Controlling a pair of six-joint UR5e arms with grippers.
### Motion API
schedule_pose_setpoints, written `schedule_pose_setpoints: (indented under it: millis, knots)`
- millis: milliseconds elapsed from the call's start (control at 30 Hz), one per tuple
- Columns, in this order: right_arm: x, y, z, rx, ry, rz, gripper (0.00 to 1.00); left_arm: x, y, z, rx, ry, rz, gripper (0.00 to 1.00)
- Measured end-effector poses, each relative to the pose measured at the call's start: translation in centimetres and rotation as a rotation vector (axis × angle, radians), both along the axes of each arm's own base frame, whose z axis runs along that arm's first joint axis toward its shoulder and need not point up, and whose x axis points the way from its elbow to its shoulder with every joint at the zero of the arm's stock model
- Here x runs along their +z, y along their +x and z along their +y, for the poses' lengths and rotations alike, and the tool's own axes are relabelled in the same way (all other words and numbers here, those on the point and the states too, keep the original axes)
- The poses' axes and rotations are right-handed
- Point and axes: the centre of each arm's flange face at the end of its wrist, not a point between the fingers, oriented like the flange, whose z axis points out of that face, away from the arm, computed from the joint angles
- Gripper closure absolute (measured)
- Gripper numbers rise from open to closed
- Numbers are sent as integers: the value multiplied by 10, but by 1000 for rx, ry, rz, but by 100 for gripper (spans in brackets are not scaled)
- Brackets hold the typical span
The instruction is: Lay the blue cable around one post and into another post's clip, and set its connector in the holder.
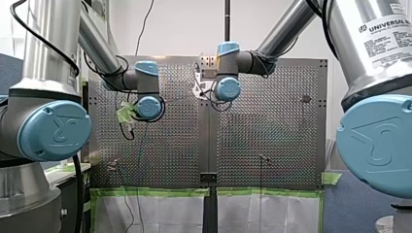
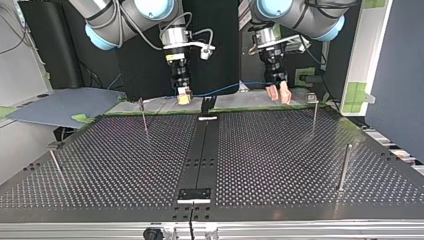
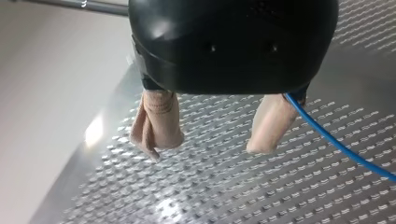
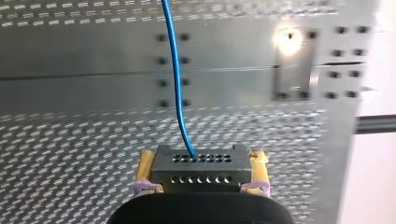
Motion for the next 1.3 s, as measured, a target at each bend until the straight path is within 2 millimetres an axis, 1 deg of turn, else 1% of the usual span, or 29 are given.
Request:
schedule_pose_setpoints:
  millis: [67, 200, 467, 600, 667, 833, 1000, 1133, 1300]
  knots:
    - [13, 1, -1, 3, -15, -15, 100, 10, 3, 2, 18, -9, -13, 0]
    - [27, 2, -4, 4, -26, -23, 100, 34, 8, 6, 54, -34, -44, 0]
    - [36, 2, -10, -1, -28, -6, 100, 87, 16, 12, 81, -68, -108, 0]
    - [44, 2, -17, 4, -36, 1, 100, 111, 14, 15, 82, -78, -131, 0]
    - [48, 3, -20, 9, -40, 0, 100, 120, 13, 16, 76, -82, -140, 0]
    - [51, 5, -26, 14, -39, 9, 100, 146, 6, 16, 40, -83, -163, 0]
    - [47, 14, -31, 36, -35, 30, 100, 173, -3, 18, 11, -81, -187, 0]
    - [45, 24, -34, 57, -39, 45, 100, 197, -7, 25, 20, -83, -213, 0]
    - [53, 33, -35, 80, -63, 58, 100, 230, -9, 39, 43, -83, -252, 0]
